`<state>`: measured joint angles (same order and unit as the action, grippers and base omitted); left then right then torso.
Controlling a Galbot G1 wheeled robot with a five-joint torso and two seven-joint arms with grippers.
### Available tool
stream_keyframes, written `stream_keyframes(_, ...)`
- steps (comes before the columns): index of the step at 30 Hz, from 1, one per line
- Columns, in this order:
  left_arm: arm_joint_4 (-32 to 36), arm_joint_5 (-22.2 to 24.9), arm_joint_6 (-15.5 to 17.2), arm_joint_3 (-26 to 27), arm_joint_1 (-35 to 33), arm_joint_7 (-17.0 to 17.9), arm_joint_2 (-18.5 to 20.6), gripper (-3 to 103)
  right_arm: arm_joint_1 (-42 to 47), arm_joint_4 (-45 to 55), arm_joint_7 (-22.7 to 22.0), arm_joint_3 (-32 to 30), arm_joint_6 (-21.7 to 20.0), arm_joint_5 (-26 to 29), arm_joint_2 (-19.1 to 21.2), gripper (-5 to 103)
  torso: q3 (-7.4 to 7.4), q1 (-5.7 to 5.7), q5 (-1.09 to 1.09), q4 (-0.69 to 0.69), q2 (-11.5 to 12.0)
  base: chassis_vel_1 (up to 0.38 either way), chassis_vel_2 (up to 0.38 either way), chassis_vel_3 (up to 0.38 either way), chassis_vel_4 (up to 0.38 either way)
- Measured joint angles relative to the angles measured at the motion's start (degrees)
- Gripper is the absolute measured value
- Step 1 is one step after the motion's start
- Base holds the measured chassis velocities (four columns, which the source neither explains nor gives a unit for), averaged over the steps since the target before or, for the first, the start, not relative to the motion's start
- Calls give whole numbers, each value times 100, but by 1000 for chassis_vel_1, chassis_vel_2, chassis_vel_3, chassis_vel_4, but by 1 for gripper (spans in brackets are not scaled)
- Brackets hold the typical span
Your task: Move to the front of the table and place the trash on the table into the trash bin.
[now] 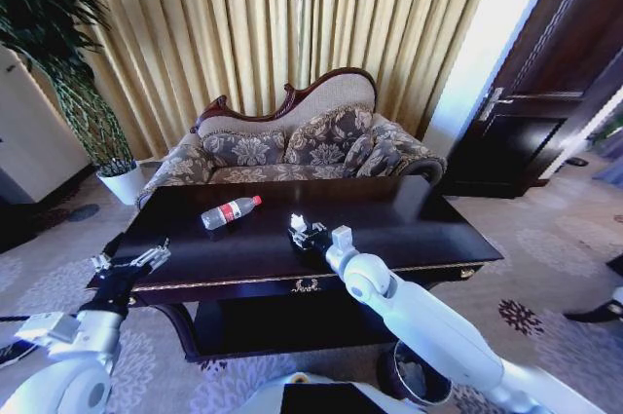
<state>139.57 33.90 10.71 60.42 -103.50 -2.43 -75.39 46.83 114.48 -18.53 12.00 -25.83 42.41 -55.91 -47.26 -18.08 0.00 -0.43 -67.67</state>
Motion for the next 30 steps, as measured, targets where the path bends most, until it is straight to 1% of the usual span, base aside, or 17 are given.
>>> stream_keyframes(2,-1,1,1,-4,4,0,3,100,10,6,1,-15,7,-2,1,36,0,0,0,0,0,0,0,0,0)
stream_keyframes(5,-4,2,0,-11,9,0,6,100,48,22,4,-49,29,-8,3,20,0,0,0,0,0,0,0,0,0)
stream_keyframes(7,-4,2,0,-11,9,0,6,100,55,25,6,-53,35,-13,3,20,0,0,0,0,0,0,0,0,0)
stream_keyframes(8,-5,2,0,-11,9,0,7,100,74,26,8,-60,54,-24,5,9,1,0,0,0,0,0,0,0,0)
stream_keyframes(9,-8,2,0,-11,8,0,7,100,87,27,10,-65,74,-32,6,4,1,0,0,0,0,0,0,0,0)
stream_keyframes(11,-9,2,0,-11,8,0,7,100,94,27,11,-69,82,-36,7,4,1,0,0,0,0,0,0,0,0)
stream_keyframes(13,-9,2,0,-11,5,0,1,100,115,29,14,-78,104,-55,7,1,1,0,0,0,0,0,0,0,0)
stream_keyframes(17,-9,2,-2,-11,0,0,-3,100,135,36,16,-94,122,-73,8,1,0,0,0,0,0,0,0,0,0)
stream_keyframes(22,-15,2,-11,-13,11,0,-4,100,178,106,17,-272,137,-73,9,1,0,0,0,0,0,0,0,0,0)
stream_keyframes(24,-66,2,-28,-27,33,0,-12,100,256,200,4,-476,228,-84,59,1,0,0,1,0,0,0,0,0,0)
stream_keyframes(25,-66,2,-28,-27,33,0,-12,100,256,200,4,-476,228,-84,59,1,0,0,1,0,0,0,0,0,0)
stream_keyframes(29,-174,35,-39,-44,95,2,-15,100,614,447,0,-1114,286,-274,209,1,0,0,0,0,0,0,0,0,0)
stream_keyframes(30,-174,35,-39,-44,95,2,-15,100,614,447,0,-1114,286,-274,209,1,0,0,0,0,0,0,0,0,0)
